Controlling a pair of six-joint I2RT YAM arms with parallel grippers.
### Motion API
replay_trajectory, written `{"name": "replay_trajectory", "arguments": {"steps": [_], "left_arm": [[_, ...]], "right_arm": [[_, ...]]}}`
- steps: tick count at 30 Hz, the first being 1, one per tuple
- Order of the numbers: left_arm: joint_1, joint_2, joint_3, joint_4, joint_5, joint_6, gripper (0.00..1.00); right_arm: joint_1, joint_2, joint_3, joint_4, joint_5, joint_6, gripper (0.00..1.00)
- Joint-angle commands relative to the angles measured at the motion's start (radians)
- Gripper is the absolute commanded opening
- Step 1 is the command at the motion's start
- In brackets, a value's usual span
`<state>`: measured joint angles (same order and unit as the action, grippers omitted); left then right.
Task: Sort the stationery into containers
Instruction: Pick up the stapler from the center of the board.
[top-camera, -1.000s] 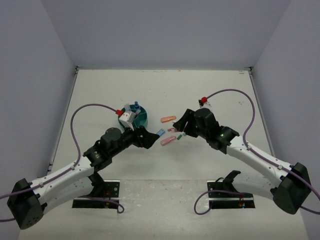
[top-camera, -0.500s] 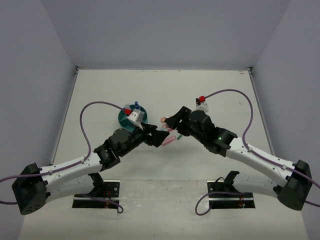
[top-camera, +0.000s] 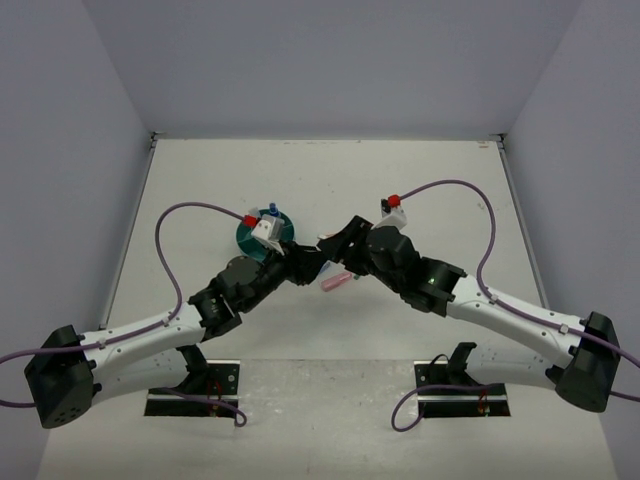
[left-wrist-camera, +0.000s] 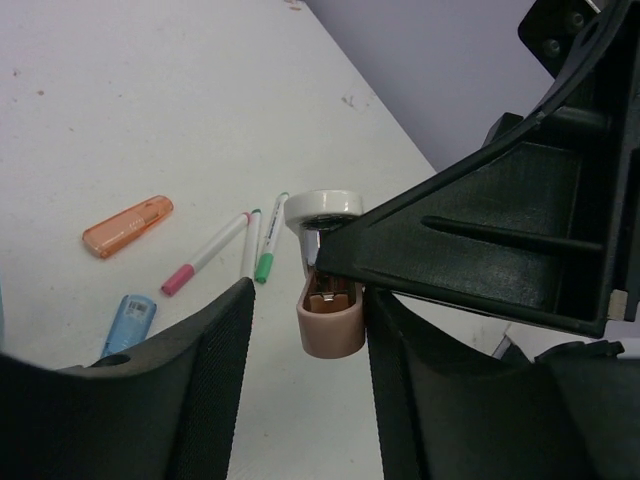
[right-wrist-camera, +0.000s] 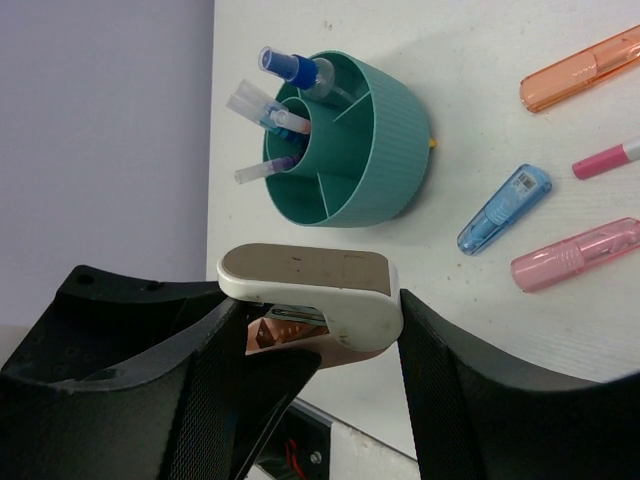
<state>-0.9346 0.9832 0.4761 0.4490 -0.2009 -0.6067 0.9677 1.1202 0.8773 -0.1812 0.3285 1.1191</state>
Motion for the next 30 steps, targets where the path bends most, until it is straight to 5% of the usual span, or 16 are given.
{"name": "replay_trajectory", "arguments": {"steps": [1, 5, 15, 21, 27, 30], "left_arm": [[-0.003, -0.017, 0.039, 0.048, -0.04, 0.026, 0.38], [-0.003, -0.031, 0.033, 0.043, -0.023, 0.041, 0.06], [-0.003, -0.083, 0.041, -0.013, 0.051, 0.171, 0.0], [-0.003, -0.124, 0.072, -0.104, 0.1, 0.217, 0.0], [-0.003, -0.142, 0.187, -0.292, 0.181, 0.279, 0.0], [-0.003, -0.148, 0.26, -0.518, -0.011, 0.24, 0.0]], "right_arm": [[0.013, 0.009, 0.052, 0.064, 0.047, 0.016, 0.22], [0.017, 0.015, 0.043, 0.088, 0.029, 0.018, 0.27], [0.017, -0.025, 0.028, 0.111, -0.015, -0.034, 0.84], [0.014, -0.057, 0.084, 0.031, -0.031, -0.158, 0.9], [-0.037, -0.119, 0.087, -0.078, 0.009, -0.323, 0.85], [-0.087, -0.185, 0.053, -0.131, 0.061, -0.343, 0.82]]}}
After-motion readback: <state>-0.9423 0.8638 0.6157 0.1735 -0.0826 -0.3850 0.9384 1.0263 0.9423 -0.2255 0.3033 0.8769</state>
